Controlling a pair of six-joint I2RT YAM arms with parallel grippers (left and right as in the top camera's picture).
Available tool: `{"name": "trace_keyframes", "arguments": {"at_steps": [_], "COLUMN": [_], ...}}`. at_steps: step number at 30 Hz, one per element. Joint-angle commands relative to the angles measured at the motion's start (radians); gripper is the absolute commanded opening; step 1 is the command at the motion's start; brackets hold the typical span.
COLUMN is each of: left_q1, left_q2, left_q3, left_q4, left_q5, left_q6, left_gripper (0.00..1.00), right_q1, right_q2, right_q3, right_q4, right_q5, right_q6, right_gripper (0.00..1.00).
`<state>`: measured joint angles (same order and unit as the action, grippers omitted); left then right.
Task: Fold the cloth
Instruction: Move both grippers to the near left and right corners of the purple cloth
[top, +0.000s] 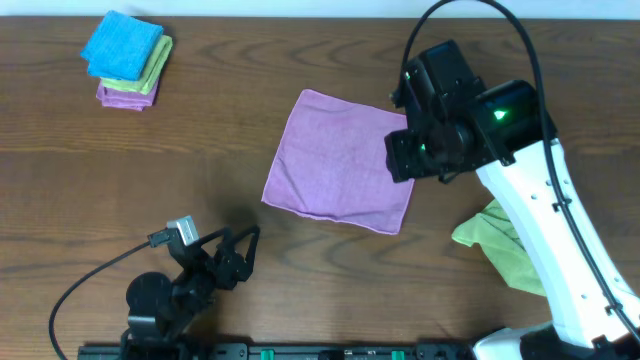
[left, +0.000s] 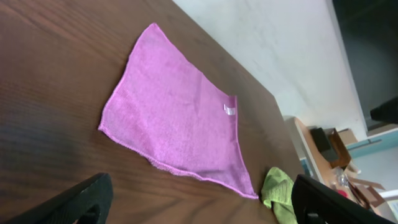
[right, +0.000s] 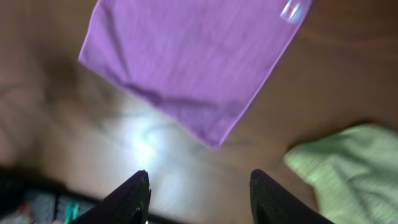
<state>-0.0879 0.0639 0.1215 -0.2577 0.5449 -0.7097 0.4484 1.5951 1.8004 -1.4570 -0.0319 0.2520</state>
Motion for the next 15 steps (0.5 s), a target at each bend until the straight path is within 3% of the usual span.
{"name": "trace_keyframes", "arguments": {"at_steps": [1,8,15], "left_q1": [0.002,0.002,-0.008], "left_q2": [0.097,0.458,0.912], "left_q3": [0.003,0.213,0.587], "left_q4": [0.028,0.013,-0.154], "left_q5": [-0.02,-0.047,-0.115], "left_q6": [0.015,0.193,0.431], "left_gripper": [0.91,0.88,0.89], "right_q1": [-0.025,-0.159,-0.383], "right_q2": [-0.005,0.008,0.027], "right_q3": [0.002,0.002,-0.002], "right_q4": [0.074,0.183,0.164], "right_q5": [0.053,-0.094,-0.402], "right_q6": [-0.039,-0.14,-0.235], "right_gripper": [0.52,0.5,0.44]}}
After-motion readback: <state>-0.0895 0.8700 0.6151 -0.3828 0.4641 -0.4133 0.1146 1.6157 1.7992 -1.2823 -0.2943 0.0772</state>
